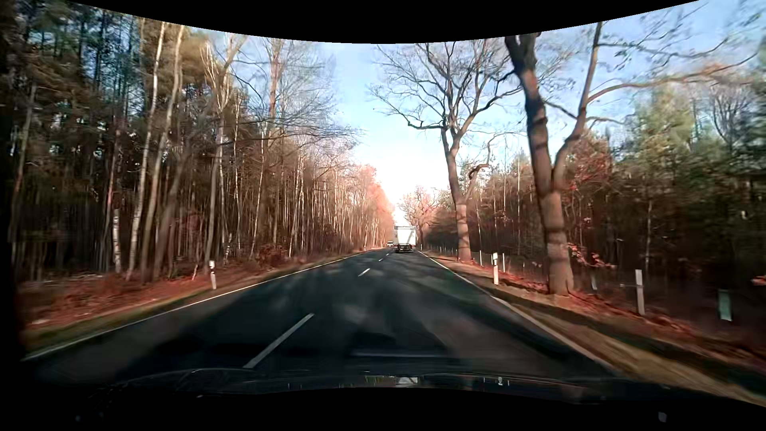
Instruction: Follow the waypoints while adhering to traffic rules and regulations
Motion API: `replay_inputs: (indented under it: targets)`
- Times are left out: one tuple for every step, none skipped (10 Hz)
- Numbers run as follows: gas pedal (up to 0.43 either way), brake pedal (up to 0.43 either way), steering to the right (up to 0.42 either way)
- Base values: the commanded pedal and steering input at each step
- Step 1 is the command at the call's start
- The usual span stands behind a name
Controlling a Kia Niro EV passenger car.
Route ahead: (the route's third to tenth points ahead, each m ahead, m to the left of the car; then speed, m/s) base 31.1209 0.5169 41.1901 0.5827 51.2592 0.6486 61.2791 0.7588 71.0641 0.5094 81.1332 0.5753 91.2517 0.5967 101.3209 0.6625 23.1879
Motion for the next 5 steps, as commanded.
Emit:
replay_inputs:
  targets:
    - [0.169, 0.000, -0.001]
    - [0.169, 0.000, -0.001]
    - [0.177, 0.000, -0.001]
    - [0.177, 0.000, -0.001]
    - [0.177, 0.000, -0.001]
